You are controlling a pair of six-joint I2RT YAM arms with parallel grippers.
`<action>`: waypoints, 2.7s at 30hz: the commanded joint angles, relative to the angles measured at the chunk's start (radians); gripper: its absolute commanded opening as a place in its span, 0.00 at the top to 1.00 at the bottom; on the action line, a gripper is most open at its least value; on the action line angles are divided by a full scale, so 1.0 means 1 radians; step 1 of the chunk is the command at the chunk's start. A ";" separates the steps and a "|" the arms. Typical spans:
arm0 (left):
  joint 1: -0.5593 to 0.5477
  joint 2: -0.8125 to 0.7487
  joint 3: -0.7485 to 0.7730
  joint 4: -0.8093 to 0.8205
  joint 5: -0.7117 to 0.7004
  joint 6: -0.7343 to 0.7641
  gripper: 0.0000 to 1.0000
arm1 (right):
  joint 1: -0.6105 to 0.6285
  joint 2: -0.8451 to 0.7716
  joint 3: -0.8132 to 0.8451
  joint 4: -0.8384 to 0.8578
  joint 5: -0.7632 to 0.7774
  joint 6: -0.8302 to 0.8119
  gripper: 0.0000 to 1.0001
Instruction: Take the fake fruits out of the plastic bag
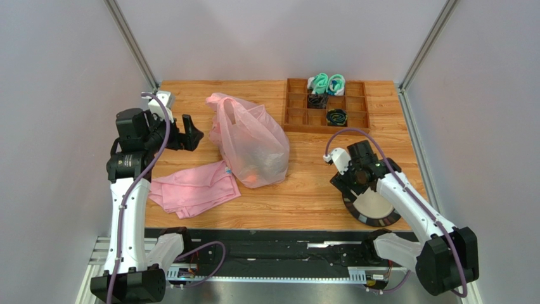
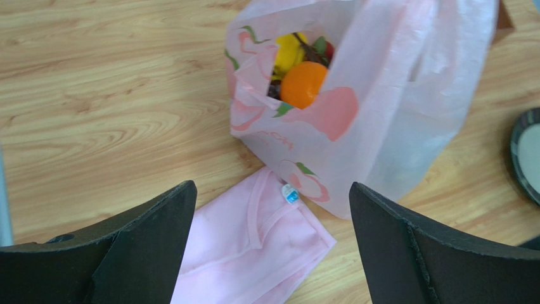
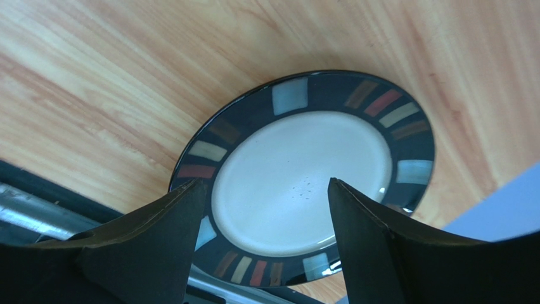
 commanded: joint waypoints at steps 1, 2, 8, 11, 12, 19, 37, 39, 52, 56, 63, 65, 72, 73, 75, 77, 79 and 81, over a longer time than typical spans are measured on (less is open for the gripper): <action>0.004 -0.008 0.046 0.010 -0.159 -0.012 0.01 | 0.215 -0.026 -0.020 0.125 0.326 0.161 0.24; 0.004 -0.008 0.050 0.010 -0.165 -0.007 0.01 | 0.250 -0.009 -0.017 0.109 0.350 0.167 0.26; 0.004 -0.030 0.051 0.033 -0.187 -0.011 0.01 | 0.395 0.122 0.007 0.097 0.486 0.213 0.38; 0.005 -0.043 0.051 0.045 -0.204 0.009 0.01 | 0.438 0.157 -0.029 0.098 0.528 0.216 0.41; 0.005 -0.048 0.051 0.048 -0.211 0.012 0.01 | 0.448 0.163 -0.043 0.102 0.542 0.216 0.41; 0.004 -0.093 0.044 0.085 -0.291 0.087 0.01 | 0.497 0.217 -0.054 0.086 0.546 0.222 0.47; 0.002 -0.108 0.086 0.065 -0.282 0.127 0.01 | 0.550 0.352 0.020 0.103 0.545 0.233 0.44; 0.002 -0.113 0.085 0.065 -0.271 0.125 0.01 | 0.548 0.381 0.007 0.118 0.570 0.234 0.45; -0.008 -0.143 0.068 0.056 -0.342 0.179 0.01 | 0.550 0.404 -0.065 0.129 0.645 0.238 0.56; -0.013 -0.140 0.067 0.072 -0.350 0.182 0.01 | 0.539 0.422 -0.088 0.177 0.676 0.221 0.95; -0.014 -0.140 0.062 0.074 -0.343 0.150 0.01 | 0.557 0.479 0.048 0.253 0.624 0.244 1.00; -0.016 -0.142 0.062 0.068 -0.342 0.148 0.01 | 0.597 0.484 0.069 0.270 0.630 0.247 1.00; -0.028 -0.155 0.063 0.060 -0.347 0.180 0.01 | 0.781 0.401 0.110 0.214 0.521 0.336 1.00; -0.025 -0.156 0.062 0.060 -0.347 0.185 0.01 | 0.804 0.372 0.106 0.211 0.509 0.345 1.00; -0.030 -0.165 0.062 0.059 -0.347 0.188 0.01 | 0.804 0.352 0.106 0.209 0.518 0.362 1.00; -0.030 -0.172 0.060 0.054 -0.347 0.188 0.01 | 0.777 0.331 0.112 0.250 0.632 0.369 1.00; -0.031 -0.174 0.056 0.048 -0.343 0.187 0.01 | 0.690 0.330 0.139 0.250 0.636 0.379 0.83; -0.031 -0.175 0.054 0.046 -0.337 0.180 0.01 | 0.636 0.355 0.168 0.230 0.579 0.357 0.42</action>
